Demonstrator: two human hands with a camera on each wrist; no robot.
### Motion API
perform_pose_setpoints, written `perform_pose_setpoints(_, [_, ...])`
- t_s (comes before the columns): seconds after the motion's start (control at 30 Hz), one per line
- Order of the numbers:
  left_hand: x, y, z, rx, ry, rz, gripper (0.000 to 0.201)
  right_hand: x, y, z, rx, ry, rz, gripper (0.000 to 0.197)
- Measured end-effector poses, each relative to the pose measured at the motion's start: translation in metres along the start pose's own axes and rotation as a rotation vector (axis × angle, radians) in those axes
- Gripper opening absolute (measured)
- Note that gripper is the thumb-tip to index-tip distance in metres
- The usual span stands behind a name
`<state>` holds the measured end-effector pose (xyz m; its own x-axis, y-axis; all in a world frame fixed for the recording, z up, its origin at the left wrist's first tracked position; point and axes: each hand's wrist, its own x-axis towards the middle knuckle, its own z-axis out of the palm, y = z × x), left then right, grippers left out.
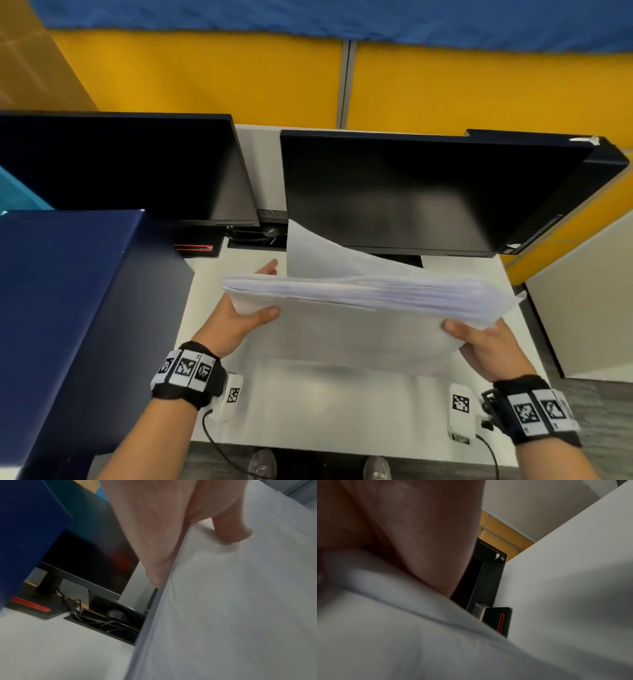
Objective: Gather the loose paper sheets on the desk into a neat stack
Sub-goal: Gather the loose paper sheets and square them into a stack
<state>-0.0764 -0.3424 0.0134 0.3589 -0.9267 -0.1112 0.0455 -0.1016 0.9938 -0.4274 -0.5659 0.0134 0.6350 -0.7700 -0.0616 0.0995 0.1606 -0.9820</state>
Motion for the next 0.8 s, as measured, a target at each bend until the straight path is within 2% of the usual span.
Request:
perform_pose_setpoints(0.07, [0.001,-0.004,0.003,0.002,-0.045,-0.020,0.088,-0.002,-0.002,-0.005,0.012,-0.048,0.045,0.048])
perform_pose_setpoints(0.13, [0.002,-0.007,0.005,-0.004,-0.102,-0.040,0.079,-0.005,-0.005,-0.005,0.086,-0.072,0.116,0.052])
perform_pose_setpoints(0.23, [0.001,0.000,0.009,-0.027,-0.079,-0.067,0.075,-0.008,-0.008,-0.007,0.108,-0.082,0.151,0.057])
perform_pose_setpoints(0.33, [0.006,0.005,0.013,-0.015,-0.051,-0.040,0.065,-0.003,-0.008,-0.006,0.087,-0.094,0.132,0.054])
perform_pose_setpoints(0.43, [0.012,0.001,0.015,-0.018,0.042,-0.011,0.070,0.003,-0.001,-0.002,0.023,0.023,0.091,0.052])
perform_pose_setpoints(0.5, [0.014,-0.005,0.019,-0.008,0.095,-0.014,0.065,0.004,0.009,-0.001,-0.035,0.137,0.100,0.054])
perform_pose_setpoints(0.57, [0.015,-0.013,0.024,0.015,0.136,-0.065,0.045,0.002,0.023,0.000,-0.137,0.186,0.129,0.065])
perform_pose_setpoints(0.63, [0.015,-0.022,0.026,0.038,0.181,-0.099,0.013,-0.001,0.032,0.005,-0.229,0.211,0.141,0.056])
perform_pose_setpoints(0.73, [0.013,-0.031,0.022,0.001,0.220,-0.124,0.011,-0.006,0.037,0.013,-0.270,0.325,0.125,0.040])
perform_pose_setpoints(0.77, [0.012,-0.033,0.020,-0.032,0.229,-0.131,0.015,-0.007,0.037,0.015,-0.255,0.353,0.104,0.039])
perform_pose_setpoints(0.8, [0.011,-0.036,0.017,-0.052,0.227,-0.138,0.029,-0.007,0.039,0.016,-0.249,0.355,0.086,0.037])
